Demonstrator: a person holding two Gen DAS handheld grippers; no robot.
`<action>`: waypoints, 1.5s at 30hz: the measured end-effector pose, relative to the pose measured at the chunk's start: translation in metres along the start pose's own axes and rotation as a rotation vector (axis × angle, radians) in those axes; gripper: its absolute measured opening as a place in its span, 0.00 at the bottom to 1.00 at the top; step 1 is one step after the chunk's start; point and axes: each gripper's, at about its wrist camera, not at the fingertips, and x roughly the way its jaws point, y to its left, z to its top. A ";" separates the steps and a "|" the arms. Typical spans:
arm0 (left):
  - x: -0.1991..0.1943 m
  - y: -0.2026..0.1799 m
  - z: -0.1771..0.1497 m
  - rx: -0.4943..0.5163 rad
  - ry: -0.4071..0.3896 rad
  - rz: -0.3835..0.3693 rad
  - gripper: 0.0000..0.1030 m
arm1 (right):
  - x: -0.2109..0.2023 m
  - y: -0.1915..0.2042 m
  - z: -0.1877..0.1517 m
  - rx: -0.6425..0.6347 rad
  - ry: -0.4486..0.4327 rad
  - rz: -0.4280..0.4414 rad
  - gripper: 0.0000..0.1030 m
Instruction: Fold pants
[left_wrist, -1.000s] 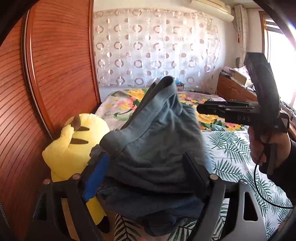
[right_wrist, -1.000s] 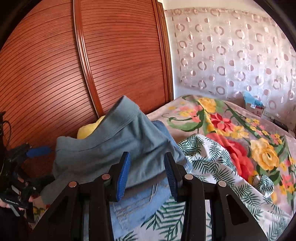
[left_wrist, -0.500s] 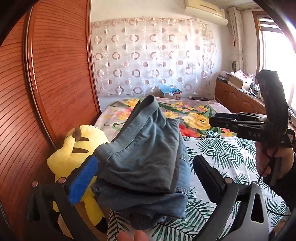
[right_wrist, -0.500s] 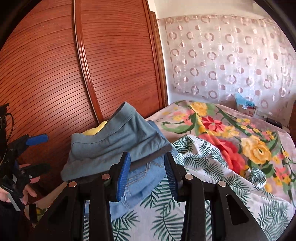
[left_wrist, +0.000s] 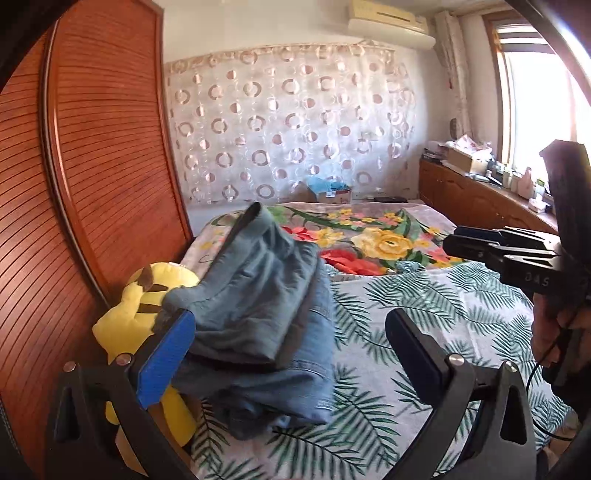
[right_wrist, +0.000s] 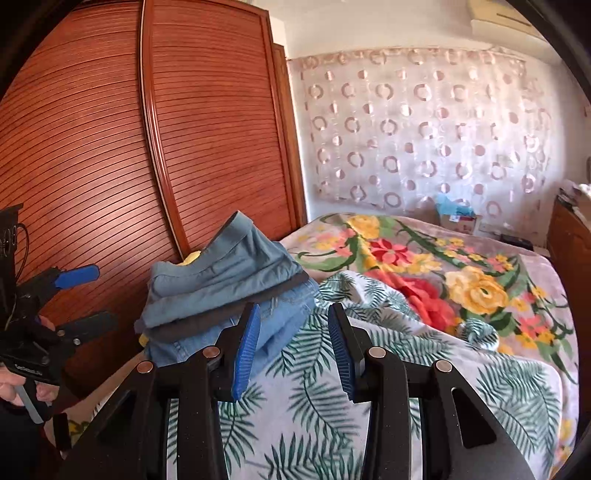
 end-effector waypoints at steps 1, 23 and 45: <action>-0.001 -0.004 -0.002 -0.001 0.003 -0.011 1.00 | -0.006 0.003 -0.004 0.003 -0.001 -0.004 0.38; -0.019 -0.081 -0.034 -0.004 0.048 -0.143 1.00 | -0.112 0.045 -0.053 0.094 0.031 -0.201 0.38; -0.086 -0.130 -0.019 0.032 -0.049 -0.192 1.00 | -0.195 0.120 -0.053 0.165 -0.109 -0.395 0.76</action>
